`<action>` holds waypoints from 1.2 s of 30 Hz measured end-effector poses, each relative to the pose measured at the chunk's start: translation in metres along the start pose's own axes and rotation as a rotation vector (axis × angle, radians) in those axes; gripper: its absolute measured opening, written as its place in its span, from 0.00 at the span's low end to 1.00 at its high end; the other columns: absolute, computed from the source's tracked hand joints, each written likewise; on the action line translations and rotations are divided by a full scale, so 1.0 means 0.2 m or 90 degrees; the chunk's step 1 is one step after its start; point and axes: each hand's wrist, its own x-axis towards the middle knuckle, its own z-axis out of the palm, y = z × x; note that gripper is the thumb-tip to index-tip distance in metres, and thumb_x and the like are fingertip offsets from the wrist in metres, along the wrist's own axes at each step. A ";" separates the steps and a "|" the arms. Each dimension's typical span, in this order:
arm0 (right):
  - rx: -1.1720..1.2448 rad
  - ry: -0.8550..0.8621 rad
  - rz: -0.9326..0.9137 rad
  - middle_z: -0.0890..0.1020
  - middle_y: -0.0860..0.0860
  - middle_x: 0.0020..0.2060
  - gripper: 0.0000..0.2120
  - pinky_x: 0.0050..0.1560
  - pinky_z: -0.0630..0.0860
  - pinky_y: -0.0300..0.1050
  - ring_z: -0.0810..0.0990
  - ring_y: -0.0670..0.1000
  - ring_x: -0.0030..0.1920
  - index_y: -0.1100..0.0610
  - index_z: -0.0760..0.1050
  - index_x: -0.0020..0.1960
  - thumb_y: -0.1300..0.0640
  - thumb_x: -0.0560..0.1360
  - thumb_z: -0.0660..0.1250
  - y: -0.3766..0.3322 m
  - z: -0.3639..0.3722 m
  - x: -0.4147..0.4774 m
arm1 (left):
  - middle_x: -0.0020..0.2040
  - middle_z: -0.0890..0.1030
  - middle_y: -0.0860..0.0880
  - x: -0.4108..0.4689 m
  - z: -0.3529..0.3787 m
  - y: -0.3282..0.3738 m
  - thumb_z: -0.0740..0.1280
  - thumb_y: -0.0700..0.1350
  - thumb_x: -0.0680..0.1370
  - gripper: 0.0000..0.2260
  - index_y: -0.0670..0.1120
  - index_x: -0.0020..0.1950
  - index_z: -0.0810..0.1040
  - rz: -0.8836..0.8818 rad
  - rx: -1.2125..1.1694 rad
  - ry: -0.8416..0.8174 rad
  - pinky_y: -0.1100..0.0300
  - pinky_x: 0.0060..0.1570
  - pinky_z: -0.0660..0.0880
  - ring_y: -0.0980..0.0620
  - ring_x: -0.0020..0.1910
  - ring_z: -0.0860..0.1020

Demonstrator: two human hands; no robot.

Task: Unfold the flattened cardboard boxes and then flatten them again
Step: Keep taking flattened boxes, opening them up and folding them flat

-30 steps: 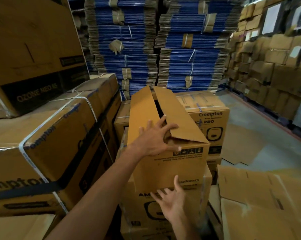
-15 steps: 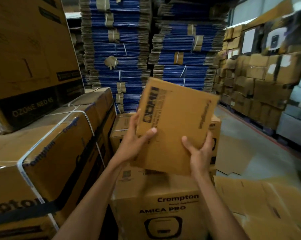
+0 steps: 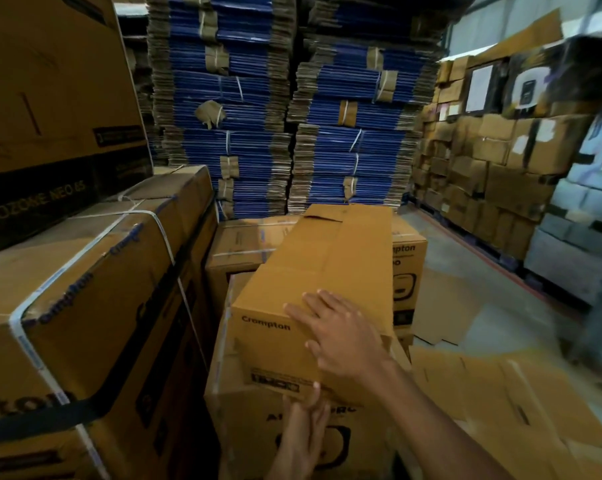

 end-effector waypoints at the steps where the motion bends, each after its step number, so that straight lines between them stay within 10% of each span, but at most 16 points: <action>1: -0.002 0.022 -0.007 0.63 0.53 0.79 0.33 0.76 0.46 0.49 0.60 0.58 0.79 0.44 0.55 0.81 0.46 0.80 0.65 0.02 0.02 -0.02 | 0.45 0.81 0.50 -0.01 0.00 0.00 0.71 0.53 0.78 0.18 0.44 0.62 0.79 0.009 0.053 -0.007 0.60 0.39 0.75 0.55 0.39 0.79; 4: 0.023 0.063 0.001 0.70 0.50 0.76 0.27 0.75 0.50 0.47 0.66 0.54 0.77 0.48 0.65 0.77 0.43 0.80 0.62 0.09 0.03 -0.07 | 0.41 0.81 0.46 -0.09 -0.03 0.14 0.69 0.47 0.81 0.07 0.45 0.54 0.77 0.013 0.300 0.059 0.57 0.32 0.75 0.49 0.36 0.77; 7: 0.115 0.066 0.041 0.70 0.47 0.75 0.25 0.75 0.50 0.43 0.64 0.49 0.77 0.49 0.68 0.77 0.41 0.83 0.57 0.12 0.00 -0.09 | 0.41 0.84 0.54 -0.20 -0.01 0.37 0.68 0.46 0.80 0.05 0.50 0.47 0.83 0.257 0.662 0.112 0.61 0.39 0.81 0.58 0.39 0.82; 13: 0.191 0.079 0.075 0.77 0.47 0.70 0.20 0.74 0.64 0.45 0.68 0.48 0.75 0.50 0.74 0.70 0.42 0.83 0.58 0.10 -0.02 -0.07 | 0.34 0.81 0.57 -0.43 0.26 0.87 0.71 0.43 0.79 0.06 0.47 0.42 0.83 0.758 0.742 0.121 0.69 0.35 0.71 0.58 0.34 0.78; 21: 0.237 0.086 0.149 0.81 0.46 0.52 0.12 0.58 0.70 0.47 0.75 0.48 0.57 0.51 0.77 0.54 0.44 0.82 0.60 0.12 -0.09 -0.04 | 0.69 0.77 0.44 0.03 0.42 1.03 0.59 0.44 0.84 0.16 0.44 0.71 0.74 0.561 1.085 -0.016 0.52 0.66 0.70 0.44 0.67 0.75; 25: 0.201 0.055 0.240 0.79 0.45 0.52 0.05 0.60 0.68 0.53 0.71 0.50 0.57 0.49 0.74 0.48 0.49 0.79 0.62 0.12 -0.14 0.04 | 0.71 0.76 0.44 0.09 0.47 0.99 0.56 0.48 0.85 0.19 0.46 0.74 0.72 0.598 1.139 -0.026 0.49 0.67 0.69 0.43 0.69 0.73; 30: 0.106 -0.046 0.296 0.72 0.52 0.60 0.21 0.62 0.71 0.62 0.71 0.58 0.60 0.53 0.73 0.65 0.48 0.74 0.64 0.08 -0.20 0.11 | 0.70 0.74 0.47 0.10 0.43 0.98 0.50 0.55 0.81 0.25 0.51 0.74 0.73 0.584 1.139 -0.002 0.48 0.66 0.69 0.44 0.65 0.74; 36: 0.113 0.210 0.372 0.83 0.53 0.52 0.14 0.40 0.83 0.46 0.84 0.53 0.43 0.53 0.78 0.61 0.62 0.76 0.68 0.30 -0.41 0.06 | 0.74 0.68 0.49 0.08 0.45 0.99 0.50 0.74 0.77 0.35 0.57 0.78 0.66 0.510 1.202 -0.004 0.45 0.71 0.62 0.45 0.72 0.68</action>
